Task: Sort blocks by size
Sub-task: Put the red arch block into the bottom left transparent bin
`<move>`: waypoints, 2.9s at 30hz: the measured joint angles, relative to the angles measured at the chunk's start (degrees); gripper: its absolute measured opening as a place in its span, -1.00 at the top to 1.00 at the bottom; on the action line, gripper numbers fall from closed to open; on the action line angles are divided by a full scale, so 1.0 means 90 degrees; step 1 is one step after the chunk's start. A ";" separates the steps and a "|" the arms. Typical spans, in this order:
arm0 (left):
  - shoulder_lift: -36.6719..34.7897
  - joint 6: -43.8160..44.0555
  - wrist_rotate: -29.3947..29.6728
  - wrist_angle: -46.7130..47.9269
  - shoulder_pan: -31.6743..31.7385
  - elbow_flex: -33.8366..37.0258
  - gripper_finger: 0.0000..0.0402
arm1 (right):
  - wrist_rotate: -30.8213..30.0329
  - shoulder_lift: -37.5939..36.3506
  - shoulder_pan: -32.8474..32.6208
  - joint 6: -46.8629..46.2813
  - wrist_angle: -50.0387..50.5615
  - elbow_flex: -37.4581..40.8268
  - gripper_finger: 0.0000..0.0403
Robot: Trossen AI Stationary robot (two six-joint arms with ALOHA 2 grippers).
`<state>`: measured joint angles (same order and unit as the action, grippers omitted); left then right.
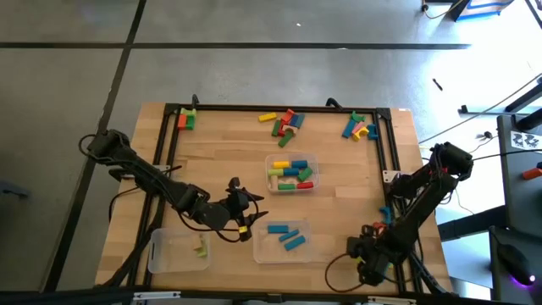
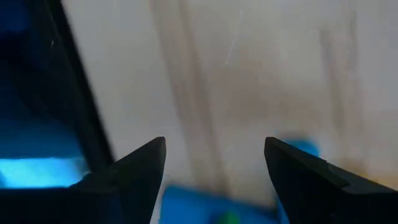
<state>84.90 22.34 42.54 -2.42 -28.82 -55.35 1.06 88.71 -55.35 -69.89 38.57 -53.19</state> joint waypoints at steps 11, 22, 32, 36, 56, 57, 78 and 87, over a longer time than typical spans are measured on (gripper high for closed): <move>0.0000 -0.0198 0.0001 0.0000 0.0007 0.0000 -0.05 | 0.0723 0.0000 -0.0458 -0.1047 -0.0081 0.0000 -0.36; 0.0000 -0.0200 0.0001 0.0007 0.0012 0.0000 -0.05 | 0.0950 0.0007 -0.1106 -0.0553 0.0769 0.0000 -0.36; 0.0000 -0.0268 0.0001 0.0010 0.0012 0.0000 -0.05 | 0.0855 0.0007 -0.1181 -0.0368 0.0740 0.0000 -0.36; 0.0000 -0.0271 0.0001 0.0038 0.0012 0.0000 -0.05 | 0.0665 0.0065 -0.1188 -0.0354 0.0606 0.0000 -0.36; 0.0000 -0.0213 0.0001 0.0015 0.0012 0.0000 -0.05 | -0.0245 0.0476 -0.0691 -0.0046 0.0600 -0.0011 -0.36; 0.0015 -0.0206 0.0001 0.0004 0.0012 0.0000 -0.05 | -0.0158 0.0429 -0.0577 -0.0053 0.0732 -0.0050 -0.36; 0.1270 -0.0148 0.0001 -0.0787 0.0000 -0.0002 -0.05 | 0.0565 -0.0041 -0.0741 0.0103 0.3010 -0.0364 -0.36; 0.1270 -0.0150 0.0001 -0.0848 0.0007 -0.0002 -0.05 | 0.0140 -0.0041 -0.1111 0.0128 0.2798 0.0082 -0.36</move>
<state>96.33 20.99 42.55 -10.05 -28.75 -55.37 2.33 88.33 -65.34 -68.74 63.75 -52.45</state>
